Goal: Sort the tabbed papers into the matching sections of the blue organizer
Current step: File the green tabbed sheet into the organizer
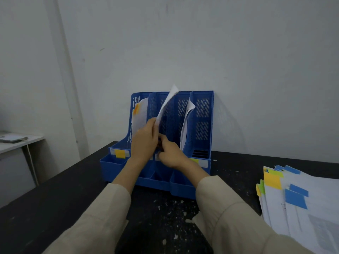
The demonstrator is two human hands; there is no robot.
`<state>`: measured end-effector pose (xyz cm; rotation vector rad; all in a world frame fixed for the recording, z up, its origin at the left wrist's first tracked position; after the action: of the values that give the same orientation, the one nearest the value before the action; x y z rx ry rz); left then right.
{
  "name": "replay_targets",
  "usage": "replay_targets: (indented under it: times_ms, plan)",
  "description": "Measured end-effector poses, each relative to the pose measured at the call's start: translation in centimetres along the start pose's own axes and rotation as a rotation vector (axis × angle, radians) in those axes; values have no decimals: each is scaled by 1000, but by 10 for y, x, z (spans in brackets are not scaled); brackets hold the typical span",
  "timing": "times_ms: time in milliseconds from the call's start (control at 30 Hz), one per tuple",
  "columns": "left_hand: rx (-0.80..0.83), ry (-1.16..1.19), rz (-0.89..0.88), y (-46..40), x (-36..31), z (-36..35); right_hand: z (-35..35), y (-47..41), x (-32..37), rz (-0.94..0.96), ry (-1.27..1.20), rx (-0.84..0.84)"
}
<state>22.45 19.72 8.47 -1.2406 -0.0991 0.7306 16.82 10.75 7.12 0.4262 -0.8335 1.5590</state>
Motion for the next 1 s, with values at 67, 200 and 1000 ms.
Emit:
replay_targets:
  times_ms: [67, 200, 1000]
  plan:
    - [84, 69, 152, 0, 5, -1, 0, -1, 1, -13, 5, 5]
    - [239, 37, 310, -1, 17, -3, 0, 0, 0, -28, 47, 8]
    - [535, 30, 355, 9, 30, -1, -2, 6, -1, 7, 103, -3]
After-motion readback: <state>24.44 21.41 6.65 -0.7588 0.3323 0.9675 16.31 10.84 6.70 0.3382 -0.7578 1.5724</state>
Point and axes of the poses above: each hand's wrist, its own y-axis away from the middle knuckle, its own z-axis out of the back of the hand, x = y × z, the point moved 2 cm from there along -y, towards the middle knuckle, and after that the axes turned 3 degrees about -x, right-handed, at the moved point
